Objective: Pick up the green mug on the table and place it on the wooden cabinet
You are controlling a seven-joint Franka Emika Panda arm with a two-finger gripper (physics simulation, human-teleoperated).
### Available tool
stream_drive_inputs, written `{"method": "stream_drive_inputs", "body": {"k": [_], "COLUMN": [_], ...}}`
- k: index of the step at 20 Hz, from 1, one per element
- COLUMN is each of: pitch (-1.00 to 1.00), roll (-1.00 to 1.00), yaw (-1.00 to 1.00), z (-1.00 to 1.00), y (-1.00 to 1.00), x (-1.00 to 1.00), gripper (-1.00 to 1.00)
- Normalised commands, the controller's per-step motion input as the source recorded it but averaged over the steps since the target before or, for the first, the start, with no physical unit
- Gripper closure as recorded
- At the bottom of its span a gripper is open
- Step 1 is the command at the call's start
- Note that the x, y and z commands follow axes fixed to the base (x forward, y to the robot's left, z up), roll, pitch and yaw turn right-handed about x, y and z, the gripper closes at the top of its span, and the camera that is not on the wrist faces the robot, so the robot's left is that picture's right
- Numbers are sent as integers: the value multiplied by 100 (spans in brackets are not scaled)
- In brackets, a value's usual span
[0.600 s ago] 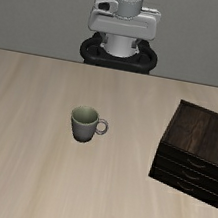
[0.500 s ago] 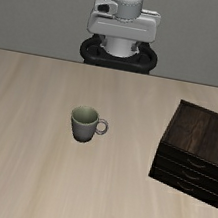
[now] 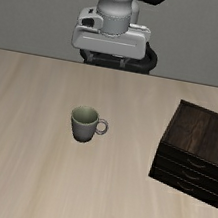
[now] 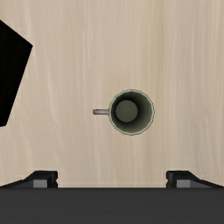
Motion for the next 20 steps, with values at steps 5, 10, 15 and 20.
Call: {"method": "stream_drive_inputs", "body": {"k": [5,10,15,20], "pitch": [0,0,0,0], "roll": [0,0,0,0], "yaw": [0,0,0,0], "z": [0,0,-100,-100], "y": [-100,0,0,0], "x": [0,60,0,0], "gripper": [-100,-100,-100,-100]}}
